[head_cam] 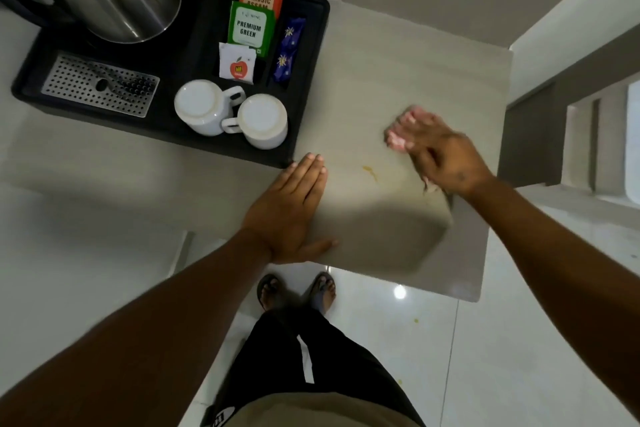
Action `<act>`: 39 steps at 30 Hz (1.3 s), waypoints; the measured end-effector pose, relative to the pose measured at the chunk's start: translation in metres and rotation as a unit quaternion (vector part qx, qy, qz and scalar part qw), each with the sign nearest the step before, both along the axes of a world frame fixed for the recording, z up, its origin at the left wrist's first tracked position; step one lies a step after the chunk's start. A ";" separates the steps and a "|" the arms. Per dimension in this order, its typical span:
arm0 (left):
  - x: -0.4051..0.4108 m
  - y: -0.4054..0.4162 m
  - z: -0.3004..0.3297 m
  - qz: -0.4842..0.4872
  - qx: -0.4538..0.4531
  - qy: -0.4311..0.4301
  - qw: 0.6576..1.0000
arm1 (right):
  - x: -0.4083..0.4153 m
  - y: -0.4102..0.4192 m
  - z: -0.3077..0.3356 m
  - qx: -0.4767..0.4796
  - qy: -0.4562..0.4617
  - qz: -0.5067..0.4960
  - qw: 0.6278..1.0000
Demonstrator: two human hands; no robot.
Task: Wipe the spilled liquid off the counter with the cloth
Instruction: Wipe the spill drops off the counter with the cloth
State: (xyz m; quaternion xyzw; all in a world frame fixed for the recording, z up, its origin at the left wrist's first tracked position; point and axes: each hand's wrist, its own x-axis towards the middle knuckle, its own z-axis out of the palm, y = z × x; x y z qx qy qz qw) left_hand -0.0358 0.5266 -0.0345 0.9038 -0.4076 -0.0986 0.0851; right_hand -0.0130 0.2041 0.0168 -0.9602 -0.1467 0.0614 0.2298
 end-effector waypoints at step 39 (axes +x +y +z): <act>-0.002 -0.001 0.006 -0.015 0.048 0.011 0.999 | -0.118 0.135 -0.023 -0.045 0.010 -0.314 0.948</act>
